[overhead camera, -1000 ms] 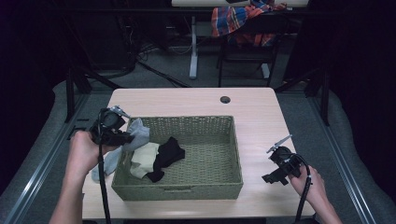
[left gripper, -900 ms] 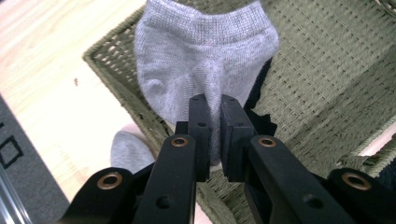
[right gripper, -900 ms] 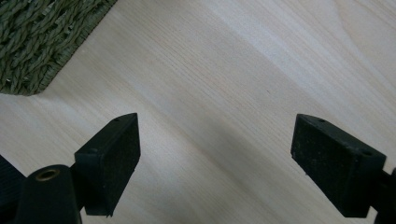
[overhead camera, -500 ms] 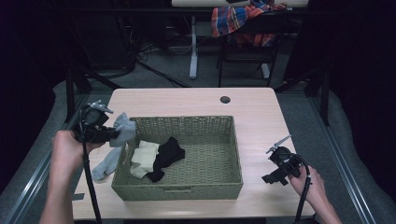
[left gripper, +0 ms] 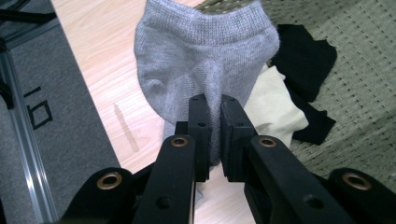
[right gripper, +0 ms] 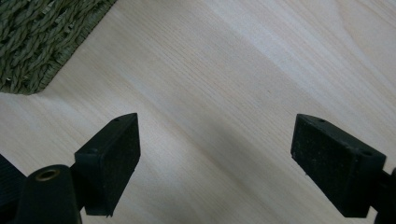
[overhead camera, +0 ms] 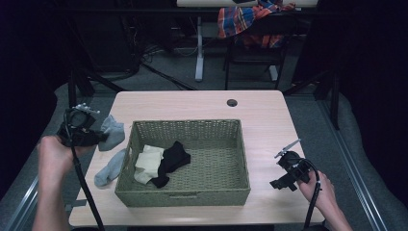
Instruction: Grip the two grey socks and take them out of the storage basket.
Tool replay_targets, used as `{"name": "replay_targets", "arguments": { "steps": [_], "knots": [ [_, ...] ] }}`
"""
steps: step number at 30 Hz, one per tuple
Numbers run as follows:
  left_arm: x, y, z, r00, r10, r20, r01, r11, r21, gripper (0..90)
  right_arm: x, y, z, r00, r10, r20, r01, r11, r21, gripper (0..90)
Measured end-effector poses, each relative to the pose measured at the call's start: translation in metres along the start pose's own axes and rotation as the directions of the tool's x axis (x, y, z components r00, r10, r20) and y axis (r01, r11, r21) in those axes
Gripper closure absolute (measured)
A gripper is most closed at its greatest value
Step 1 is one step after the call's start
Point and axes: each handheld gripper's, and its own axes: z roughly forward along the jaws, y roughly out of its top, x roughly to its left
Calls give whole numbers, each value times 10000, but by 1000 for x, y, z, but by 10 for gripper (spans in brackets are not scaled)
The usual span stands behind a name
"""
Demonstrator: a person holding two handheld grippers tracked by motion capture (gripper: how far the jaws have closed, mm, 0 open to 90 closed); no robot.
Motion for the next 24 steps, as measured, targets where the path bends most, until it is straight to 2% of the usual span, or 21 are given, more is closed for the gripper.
{"name": "replay_targets", "arguments": {
  "steps": [5,6,8,14,19,22,23,24],
  "knots": [
    [12,-7,3,9990,-454,28,454,9990,6,848,1,0,0,9999,112,-16,-112,9998,-146,156],
    [14,-7,4,9987,-509,55,509,9987,38,847,0,0,-1,10000,-8,25,8,10000,-15,156],
    [19,-10,5,9977,-675,-62,675,9977,61,847,1,0,1,10000,73,-14,-73,9999,-94,156],
    [29,-16,11,9948,-1021,-51,1022,9946,158,848,-1,1,0,10000,-88,23,88,9999,142,157],
    [38,-22,21,9916,-1283,-170,1288,9910,355,848,-1,1,1,10000,-40,-59,41,9999,103,156],
    [43,-25,30,9890,-1475,-100,1478,9880,455,847,-1,1,1,10000,-87,-4,87,9999,135,156],
    [44,-26,32,9890,-1474,-102,1478,9875,551,848,1,1,2,10000,54,39,-54,10000,-54,156],
    [46,-27,36,9883,-1516,-154,1522,9865,601,848,0,1,0,9999,-97,39,96,9999,90,156]
  ]
}}
